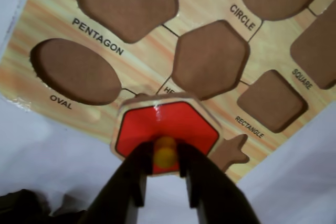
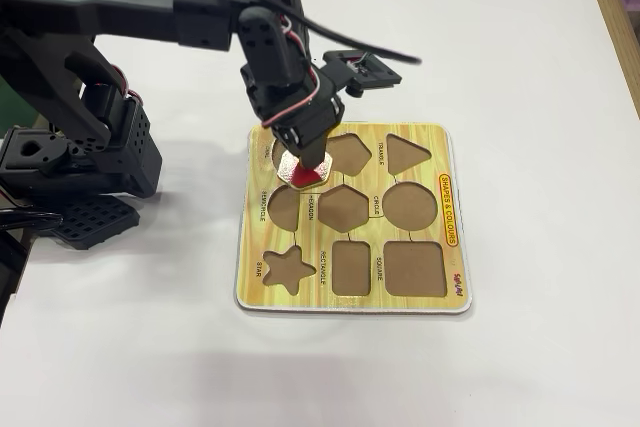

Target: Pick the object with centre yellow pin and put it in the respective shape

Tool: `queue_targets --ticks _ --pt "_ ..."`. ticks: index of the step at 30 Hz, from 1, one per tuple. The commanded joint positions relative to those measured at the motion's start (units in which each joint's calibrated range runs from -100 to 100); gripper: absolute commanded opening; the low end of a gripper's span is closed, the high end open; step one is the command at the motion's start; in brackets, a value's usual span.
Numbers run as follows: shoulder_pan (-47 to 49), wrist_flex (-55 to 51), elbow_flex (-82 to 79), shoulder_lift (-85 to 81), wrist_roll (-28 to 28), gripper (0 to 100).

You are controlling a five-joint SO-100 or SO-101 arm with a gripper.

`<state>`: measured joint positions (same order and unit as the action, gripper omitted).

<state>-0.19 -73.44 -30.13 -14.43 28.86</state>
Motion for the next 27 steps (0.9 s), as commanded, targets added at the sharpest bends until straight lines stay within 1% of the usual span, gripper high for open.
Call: queue_targets --ticks 1,14,17,22,27 --pt "-1.96 0.49 0.36 -1.88 -2.29 4" --pt "-12.7 0.75 1.53 1.13 -10.87 4" --pt "-13.68 0.75 4.32 4.31 -11.65 4" --pt "-13.48 0.75 10.97 9.75 -11.18 4" --pt "-12.51 0.75 12.77 13.43 -11.03 4"
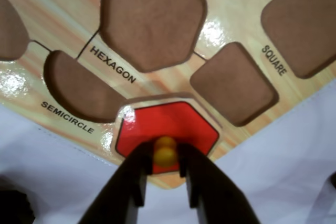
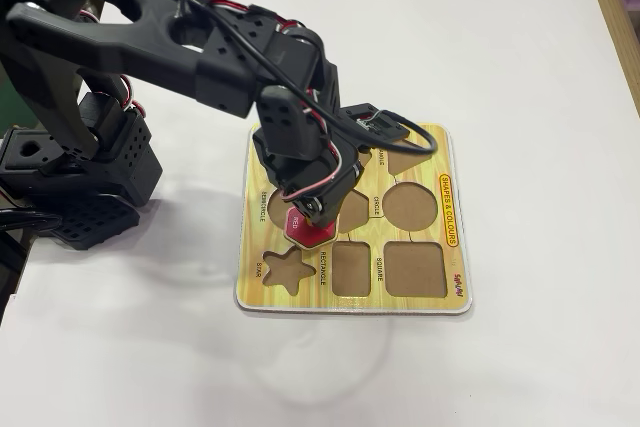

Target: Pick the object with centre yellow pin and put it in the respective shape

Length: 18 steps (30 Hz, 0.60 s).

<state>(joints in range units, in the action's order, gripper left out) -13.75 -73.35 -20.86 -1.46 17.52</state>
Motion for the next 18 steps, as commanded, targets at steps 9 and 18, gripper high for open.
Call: queue_targets --ticks 9,18 --pt "9.26 4.38 2.97 0.12 4.28 4" --pt "12.19 4.55 3.42 0.12 5.23 4"
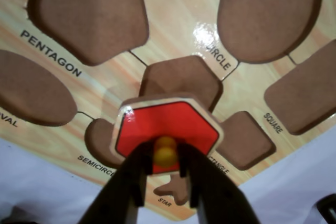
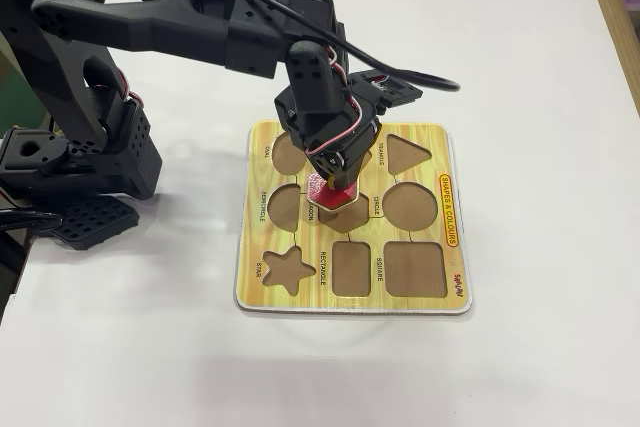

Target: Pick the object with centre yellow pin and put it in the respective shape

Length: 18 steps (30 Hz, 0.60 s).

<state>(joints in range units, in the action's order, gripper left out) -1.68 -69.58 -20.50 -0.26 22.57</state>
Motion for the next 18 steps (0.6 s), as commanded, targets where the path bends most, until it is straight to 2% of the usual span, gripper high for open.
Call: queue_targets --ticks 1,6,18 --pt "0.12 0.87 3.06 -1.0 0.18 4" --pt "0.02 4.33 3.06 -0.24 0.18 4" --pt "0.02 4.41 4.77 3.94 0.23 4"
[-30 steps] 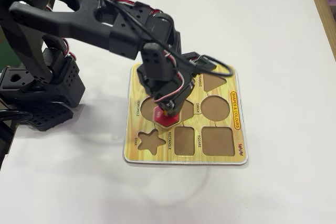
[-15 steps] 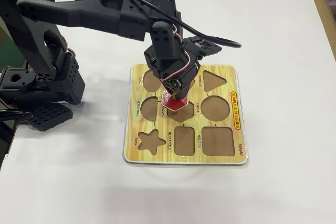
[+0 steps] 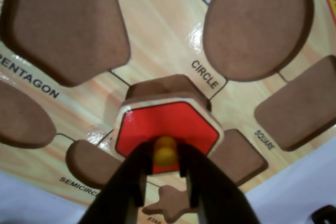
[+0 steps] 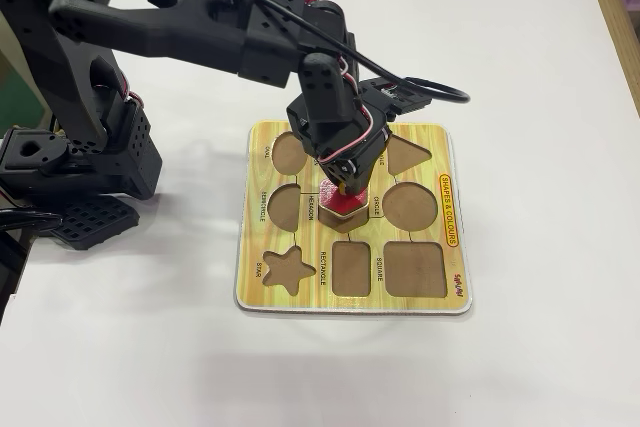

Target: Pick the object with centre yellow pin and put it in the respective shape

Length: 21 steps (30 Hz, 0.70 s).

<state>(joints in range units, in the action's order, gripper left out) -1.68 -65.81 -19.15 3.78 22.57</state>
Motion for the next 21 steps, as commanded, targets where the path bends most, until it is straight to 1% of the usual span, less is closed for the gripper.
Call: queue_targets --ticks 1,21 --pt "0.02 0.64 3.33 -0.01 0.23 4" --pt "-0.66 3.32 3.33 3.08 0.23 4"
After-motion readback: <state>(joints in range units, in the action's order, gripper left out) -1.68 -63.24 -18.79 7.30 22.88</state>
